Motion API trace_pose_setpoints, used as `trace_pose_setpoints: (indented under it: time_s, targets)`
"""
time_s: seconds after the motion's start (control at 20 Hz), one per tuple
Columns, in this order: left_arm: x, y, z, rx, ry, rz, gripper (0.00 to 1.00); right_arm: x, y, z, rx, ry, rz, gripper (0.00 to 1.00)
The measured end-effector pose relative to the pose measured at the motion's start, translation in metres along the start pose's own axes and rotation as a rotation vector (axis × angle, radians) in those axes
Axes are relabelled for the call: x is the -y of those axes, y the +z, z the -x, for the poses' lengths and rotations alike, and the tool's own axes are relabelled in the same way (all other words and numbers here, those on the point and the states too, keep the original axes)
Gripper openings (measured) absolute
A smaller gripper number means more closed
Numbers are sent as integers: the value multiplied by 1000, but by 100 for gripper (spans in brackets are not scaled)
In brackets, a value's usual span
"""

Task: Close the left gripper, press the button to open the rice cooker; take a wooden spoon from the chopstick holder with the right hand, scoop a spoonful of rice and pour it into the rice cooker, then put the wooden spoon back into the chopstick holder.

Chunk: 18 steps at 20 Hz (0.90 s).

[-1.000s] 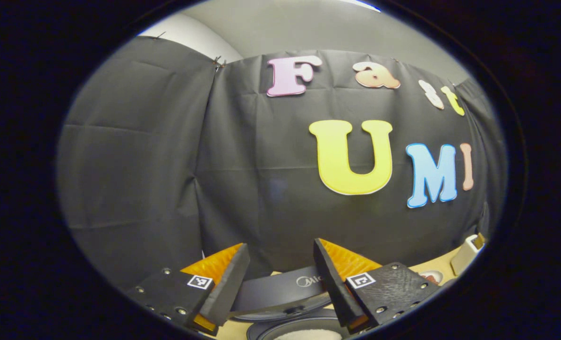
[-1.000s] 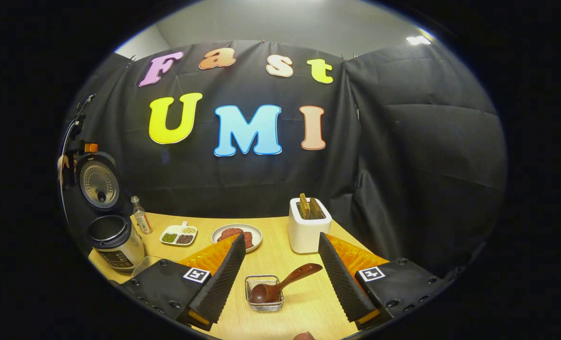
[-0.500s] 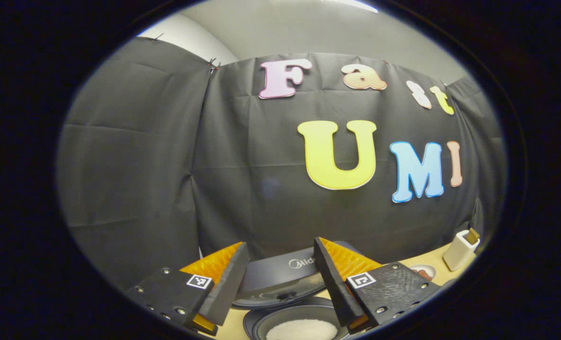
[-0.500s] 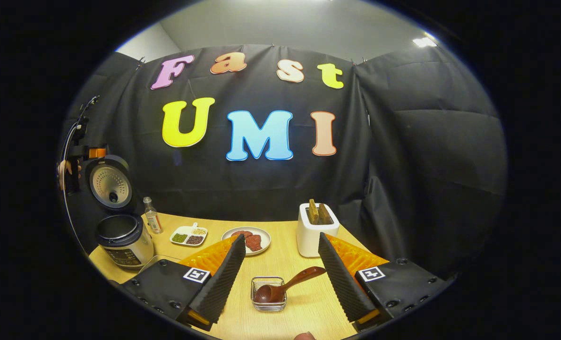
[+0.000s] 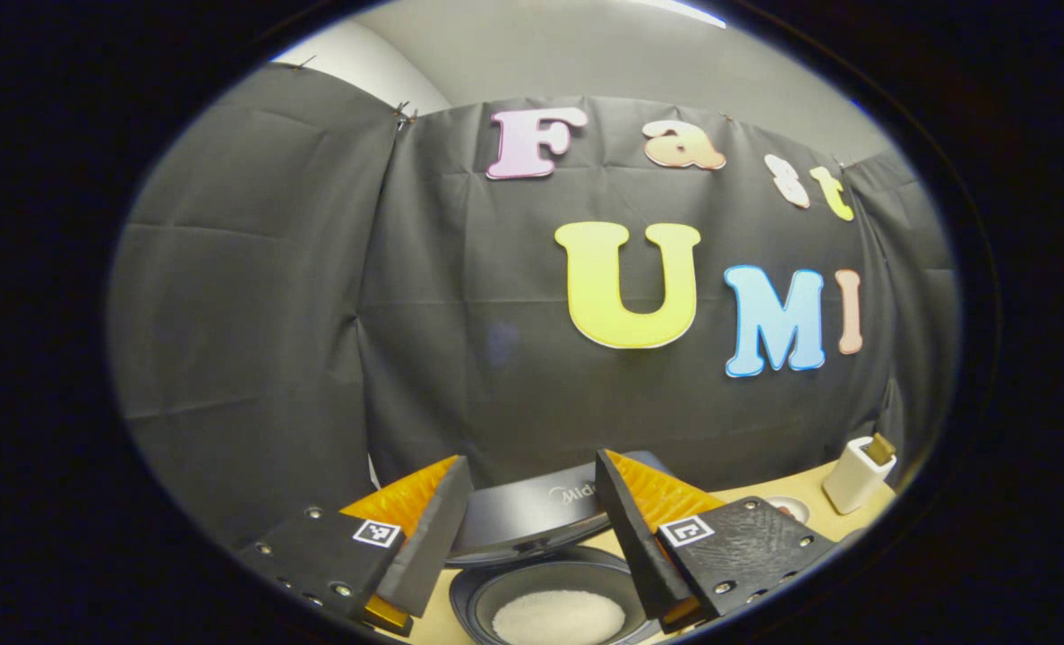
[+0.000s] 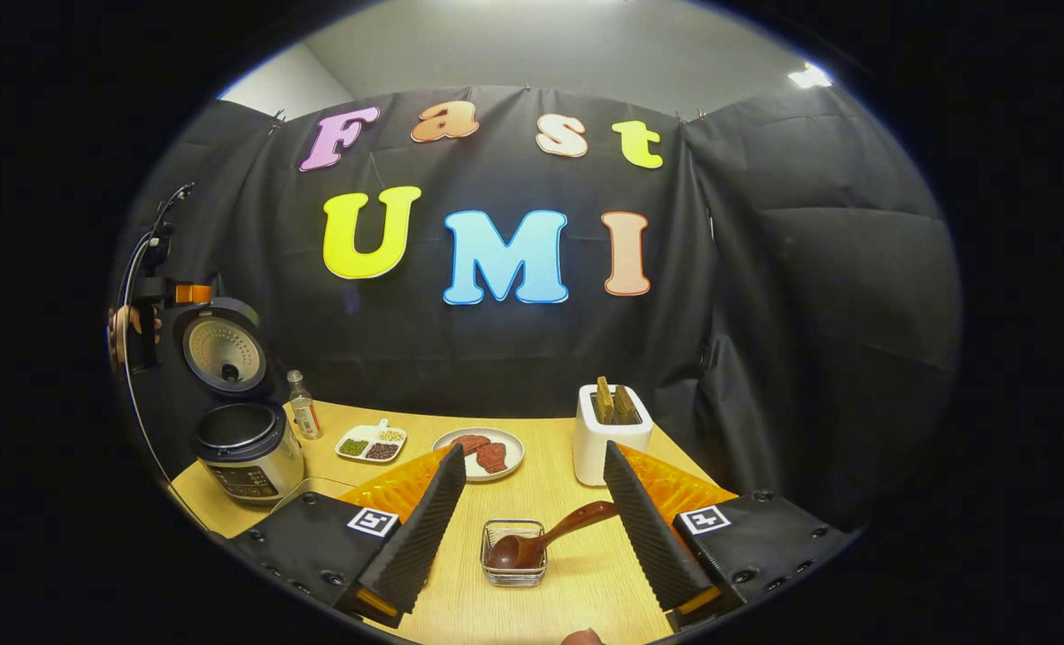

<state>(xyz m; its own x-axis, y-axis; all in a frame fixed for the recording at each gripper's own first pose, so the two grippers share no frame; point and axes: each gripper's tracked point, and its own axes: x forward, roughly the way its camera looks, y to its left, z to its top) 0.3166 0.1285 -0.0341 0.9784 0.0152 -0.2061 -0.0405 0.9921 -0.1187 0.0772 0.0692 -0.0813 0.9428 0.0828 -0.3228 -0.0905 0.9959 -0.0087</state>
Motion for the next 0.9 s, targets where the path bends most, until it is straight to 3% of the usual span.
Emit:
trace_pose_setpoints:
  time_s: [0.9]
  targets:
    - [36, -66, 77, -117, -38, 102, 88, 5, -2, 5, 8, 62, 0, 98]
